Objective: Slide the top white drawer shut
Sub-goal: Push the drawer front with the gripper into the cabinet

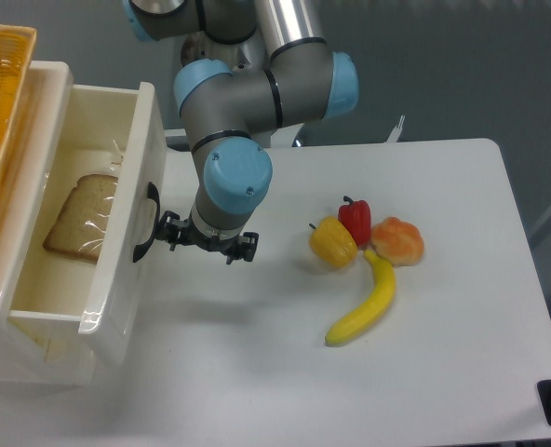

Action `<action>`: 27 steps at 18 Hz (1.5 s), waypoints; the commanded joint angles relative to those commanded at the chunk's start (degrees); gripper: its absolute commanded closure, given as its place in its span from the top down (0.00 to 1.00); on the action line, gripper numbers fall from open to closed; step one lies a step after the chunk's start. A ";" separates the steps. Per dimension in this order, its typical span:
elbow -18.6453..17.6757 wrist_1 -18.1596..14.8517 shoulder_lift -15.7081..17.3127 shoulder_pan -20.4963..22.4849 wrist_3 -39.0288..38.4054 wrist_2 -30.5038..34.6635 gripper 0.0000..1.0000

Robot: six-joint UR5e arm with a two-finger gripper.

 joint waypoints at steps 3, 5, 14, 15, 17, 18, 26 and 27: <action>0.00 0.00 0.18 -0.26 0.35 -0.09 1.00; 0.00 0.00 0.26 -0.70 0.35 -0.26 1.00; 0.00 0.00 1.50 -3.07 0.35 -1.32 1.00; 0.09 0.00 1.58 -3.43 0.27 -1.41 1.00; 0.00 0.00 1.58 -3.78 0.18 -1.32 1.00; 0.09 0.00 1.58 -4.22 0.18 -1.23 1.00; 0.00 0.00 1.58 -5.62 -0.17 -1.41 1.00; 0.09 0.00 1.67 -6.06 -0.17 -1.41 1.00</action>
